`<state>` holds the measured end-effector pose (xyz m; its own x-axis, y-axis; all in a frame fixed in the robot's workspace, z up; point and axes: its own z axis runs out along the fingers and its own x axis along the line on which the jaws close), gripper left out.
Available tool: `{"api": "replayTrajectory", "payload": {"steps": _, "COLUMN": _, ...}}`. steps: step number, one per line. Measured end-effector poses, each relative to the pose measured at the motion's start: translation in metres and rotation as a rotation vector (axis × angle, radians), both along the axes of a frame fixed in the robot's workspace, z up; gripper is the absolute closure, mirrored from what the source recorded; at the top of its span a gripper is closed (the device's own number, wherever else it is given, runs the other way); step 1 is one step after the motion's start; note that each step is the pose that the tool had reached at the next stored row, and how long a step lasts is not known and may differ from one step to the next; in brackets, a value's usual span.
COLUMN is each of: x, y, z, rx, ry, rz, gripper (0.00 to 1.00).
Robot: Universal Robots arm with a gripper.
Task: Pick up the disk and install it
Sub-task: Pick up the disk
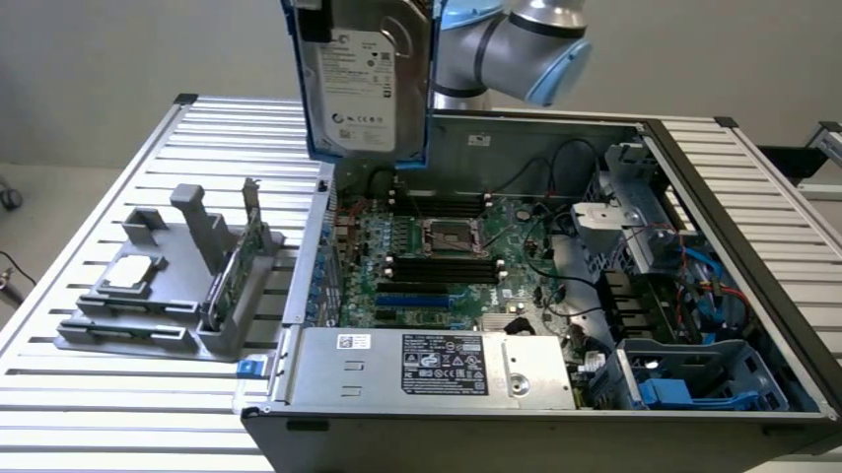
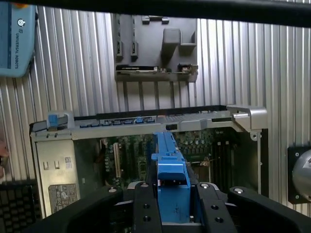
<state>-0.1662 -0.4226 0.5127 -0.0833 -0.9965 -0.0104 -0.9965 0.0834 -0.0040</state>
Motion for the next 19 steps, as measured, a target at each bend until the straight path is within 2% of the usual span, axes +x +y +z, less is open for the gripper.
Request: {"api": "replayTrajectory", "payload": {"steps": 19, "x": 0.086, "y": -0.0276, "z": -0.0021, "rx": -0.0001, "ry": 0.0000, "rz": 0.000, "gripper": 0.67}}
